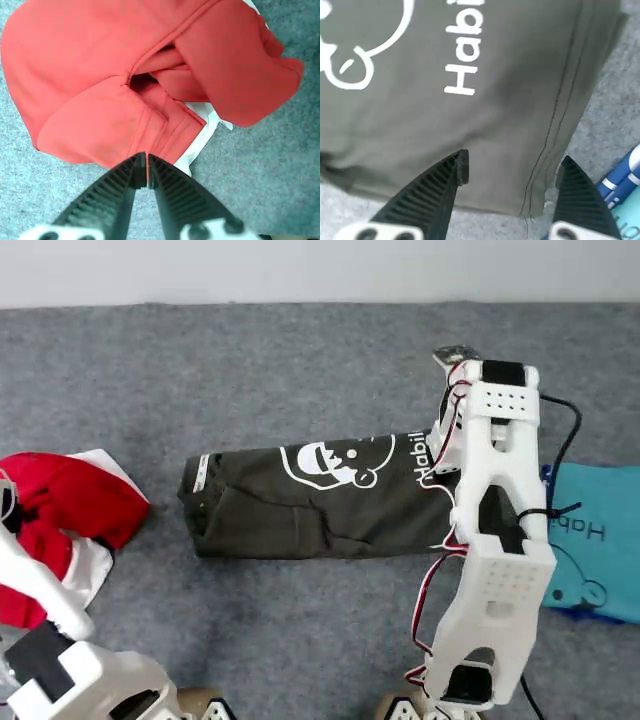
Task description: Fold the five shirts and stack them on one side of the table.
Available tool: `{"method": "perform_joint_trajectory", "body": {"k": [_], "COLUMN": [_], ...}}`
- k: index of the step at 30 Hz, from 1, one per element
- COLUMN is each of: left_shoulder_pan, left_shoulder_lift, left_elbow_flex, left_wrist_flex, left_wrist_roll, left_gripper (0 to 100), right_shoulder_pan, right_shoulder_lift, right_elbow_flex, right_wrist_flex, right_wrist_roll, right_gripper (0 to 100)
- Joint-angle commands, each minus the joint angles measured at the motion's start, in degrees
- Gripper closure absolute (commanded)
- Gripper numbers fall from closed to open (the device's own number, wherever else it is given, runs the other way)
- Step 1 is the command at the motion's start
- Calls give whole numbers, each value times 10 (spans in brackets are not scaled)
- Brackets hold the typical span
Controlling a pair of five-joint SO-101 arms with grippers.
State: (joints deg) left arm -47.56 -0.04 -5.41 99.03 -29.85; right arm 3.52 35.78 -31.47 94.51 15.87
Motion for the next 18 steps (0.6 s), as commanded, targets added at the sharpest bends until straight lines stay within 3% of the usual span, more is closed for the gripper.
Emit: {"method": "perform_joint_trajectory", "body": {"k": [1,10,18], "left_shoulder_pan": [1,1,1], "left_shoulder_lift": [-32,-32,-32], "left_elbow_flex": [-22,-22,-22], "left_wrist_flex": [14,14,14], "left_wrist_roll": [0,-1,-1], "left_gripper": [985,985,985], "right_shoulder_pan": [12,43,41], "right_shoulder_lift": [7,52,122], "right_elbow_flex": [-3,-3,-3], "right_wrist_flex": [-22,-90,-91], "right_wrist_roll": [-18,-25,-28], "right_gripper": [714,714,716]}}
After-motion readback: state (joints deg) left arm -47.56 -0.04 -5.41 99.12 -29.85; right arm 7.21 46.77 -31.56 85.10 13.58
